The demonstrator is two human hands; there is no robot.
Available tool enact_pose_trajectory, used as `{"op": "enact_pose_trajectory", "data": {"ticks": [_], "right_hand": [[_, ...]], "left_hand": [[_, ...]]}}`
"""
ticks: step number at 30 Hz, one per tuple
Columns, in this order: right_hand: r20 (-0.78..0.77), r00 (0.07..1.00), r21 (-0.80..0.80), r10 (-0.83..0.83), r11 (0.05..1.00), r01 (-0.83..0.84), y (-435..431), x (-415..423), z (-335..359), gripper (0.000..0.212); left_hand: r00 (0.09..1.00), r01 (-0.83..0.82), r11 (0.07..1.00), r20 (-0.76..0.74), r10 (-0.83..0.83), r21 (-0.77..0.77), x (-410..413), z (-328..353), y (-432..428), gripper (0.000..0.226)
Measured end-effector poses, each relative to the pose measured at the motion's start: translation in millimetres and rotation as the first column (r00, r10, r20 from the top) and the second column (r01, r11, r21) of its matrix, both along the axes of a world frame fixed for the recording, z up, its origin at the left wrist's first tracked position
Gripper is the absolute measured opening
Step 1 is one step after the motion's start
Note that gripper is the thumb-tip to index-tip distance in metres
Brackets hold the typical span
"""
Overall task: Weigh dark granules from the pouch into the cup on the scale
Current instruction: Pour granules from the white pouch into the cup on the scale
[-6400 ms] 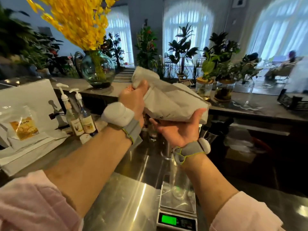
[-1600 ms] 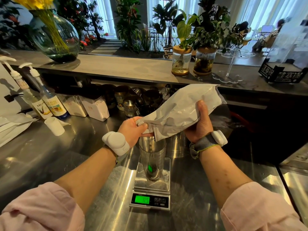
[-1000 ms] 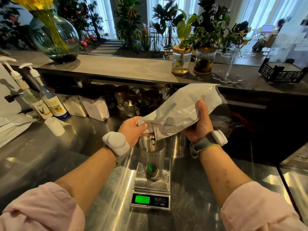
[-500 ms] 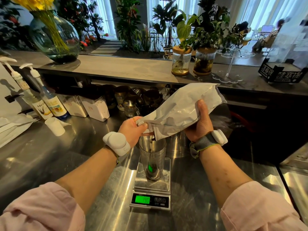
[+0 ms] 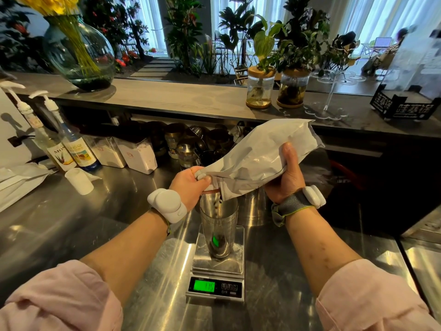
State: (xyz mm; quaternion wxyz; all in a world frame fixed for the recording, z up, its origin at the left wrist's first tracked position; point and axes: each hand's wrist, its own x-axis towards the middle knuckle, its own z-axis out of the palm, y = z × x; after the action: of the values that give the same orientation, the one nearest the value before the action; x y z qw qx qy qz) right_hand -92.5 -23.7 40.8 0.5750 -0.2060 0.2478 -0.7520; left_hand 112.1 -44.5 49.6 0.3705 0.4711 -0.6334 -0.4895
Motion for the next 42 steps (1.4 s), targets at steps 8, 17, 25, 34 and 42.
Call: {"op": "enact_pose_trajectory", "data": {"ticks": [8,17,25,34,42], "right_hand": [[0.016,1.0,-0.011,0.017,1.0,-0.017,-0.2,-0.4,0.2,0.096],[0.004,1.0,0.01,0.006,1.0,-0.006,1.2,0.1,1.4,0.109],[0.019,1.0,0.025,0.015,1.0,-0.015,1.3,0.3,1.1,0.105],[0.02,1.0,0.009,0.01,1.0,-0.011,1.1,0.1,0.6,0.105],[0.026,1.0,0.03,0.017,0.999,-0.018,2.2,-0.1,-0.1,0.111]], "left_hand": [[1.0,-0.004,1.0,-0.001,0.004,0.009,-1.2,-1.4,-0.5,0.026],[1.0,0.012,0.999,-0.015,-0.011,0.047,-0.8,-2.2,-2.7,0.022],[1.0,-0.009,1.0,0.019,0.009,-0.011,-0.5,-2.1,-0.2,0.028],[1.0,-0.004,0.999,0.002,0.004,-0.031,-0.9,-1.0,0.8,0.026],[0.998,0.01,0.999,-0.064,-0.007,0.042,-3.2,1.7,2.1,0.019]]}}
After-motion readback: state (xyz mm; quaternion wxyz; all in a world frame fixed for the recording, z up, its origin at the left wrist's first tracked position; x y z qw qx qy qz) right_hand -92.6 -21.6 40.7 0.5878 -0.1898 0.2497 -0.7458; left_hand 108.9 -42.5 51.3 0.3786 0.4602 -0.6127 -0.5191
